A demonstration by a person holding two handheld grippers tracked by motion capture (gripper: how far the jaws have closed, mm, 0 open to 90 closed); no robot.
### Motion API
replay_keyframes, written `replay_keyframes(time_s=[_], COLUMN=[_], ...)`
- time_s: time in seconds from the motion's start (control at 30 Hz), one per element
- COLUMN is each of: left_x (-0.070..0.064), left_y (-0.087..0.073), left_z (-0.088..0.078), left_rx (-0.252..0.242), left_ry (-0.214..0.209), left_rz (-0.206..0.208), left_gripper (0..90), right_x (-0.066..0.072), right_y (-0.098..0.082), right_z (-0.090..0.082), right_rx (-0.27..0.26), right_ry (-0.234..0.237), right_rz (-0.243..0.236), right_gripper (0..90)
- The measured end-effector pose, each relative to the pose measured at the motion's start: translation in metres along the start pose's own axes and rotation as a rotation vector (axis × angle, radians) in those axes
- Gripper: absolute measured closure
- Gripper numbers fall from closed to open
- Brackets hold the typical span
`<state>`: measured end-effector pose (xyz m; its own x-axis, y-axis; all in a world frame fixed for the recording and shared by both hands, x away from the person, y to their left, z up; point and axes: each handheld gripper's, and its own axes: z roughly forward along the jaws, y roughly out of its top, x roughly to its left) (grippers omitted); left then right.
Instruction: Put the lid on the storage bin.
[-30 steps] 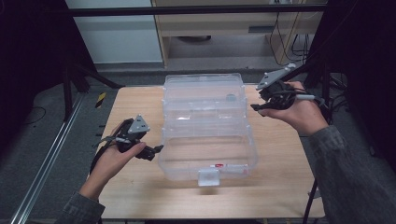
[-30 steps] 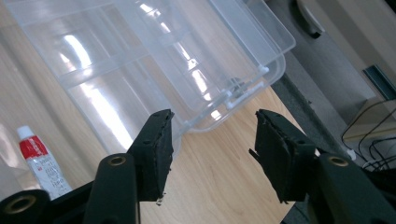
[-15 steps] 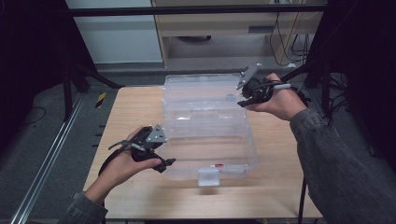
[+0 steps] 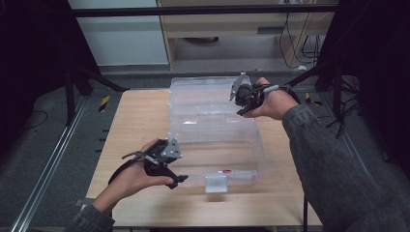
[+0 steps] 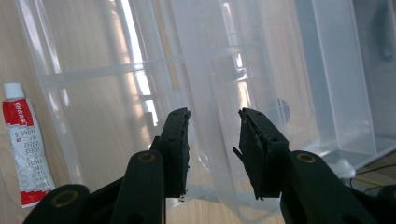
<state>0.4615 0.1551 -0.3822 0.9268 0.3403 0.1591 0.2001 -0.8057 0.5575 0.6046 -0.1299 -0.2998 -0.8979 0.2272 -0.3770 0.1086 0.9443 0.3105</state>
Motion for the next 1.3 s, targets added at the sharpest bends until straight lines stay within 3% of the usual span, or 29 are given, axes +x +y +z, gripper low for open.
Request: replay_keyframes(time_s=[0.13, 0.33, 0.43, 0.47, 0.6, 0.9, 1.03, 1.2, 1.3], left_x=[-0.003, -0.008, -0.012, -0.013, -0.014, -0.015, -0.016, -0.012, -0.01], left_y=[0.0, 0.0, 0.001, 0.001, 0.001, 0.0, 0.0, -0.002, -0.002], left_z=[0.002, 0.009, 0.013, 0.015, 0.022, 0.027, 0.032, 0.032, 0.032], left_rx=[-0.009, 0.028, 0.044, 0.048, 0.065, 0.103, 0.126, 0.129, 0.127], left_ry=[-0.025, -0.06, -0.07, -0.074, -0.09, -0.117, -0.128, -0.116, -0.132], left_rz=[0.004, 0.03, 0.042, 0.042, 0.044, 0.066, 0.074, 0.057, 0.054], left_gripper=[4.3, 9.9, 16.5, 22.4, 28.9, 55.3, 62.5, 77.3, 79.5], right_x=[-0.002, -0.002, -0.001, 0.0, 0.001, 0.001, 0.002, 0.001, 0.001], right_y=[0.007, 0.015, 0.017, 0.018, 0.018, 0.018, 0.018, 0.018, 0.018], right_z=[0.006, 0.01, 0.01, 0.009, 0.009, 0.009, 0.01, 0.009, 0.009], right_rx=[0.024, 0.065, 0.061, 0.063, 0.064, 0.068, 0.064, 0.069, 0.069], right_ry=[0.018, 0.031, 0.037, 0.041, 0.034, 0.036, 0.029, 0.032, 0.034], right_rz=[-0.035, -0.074, -0.091, -0.098, -0.112, -0.099, -0.1, -0.094, -0.096], right_gripper=[66.7, 73.2, 78.1, 79.4, 79.9, 79.9, 79.8, 79.6, 79.7])
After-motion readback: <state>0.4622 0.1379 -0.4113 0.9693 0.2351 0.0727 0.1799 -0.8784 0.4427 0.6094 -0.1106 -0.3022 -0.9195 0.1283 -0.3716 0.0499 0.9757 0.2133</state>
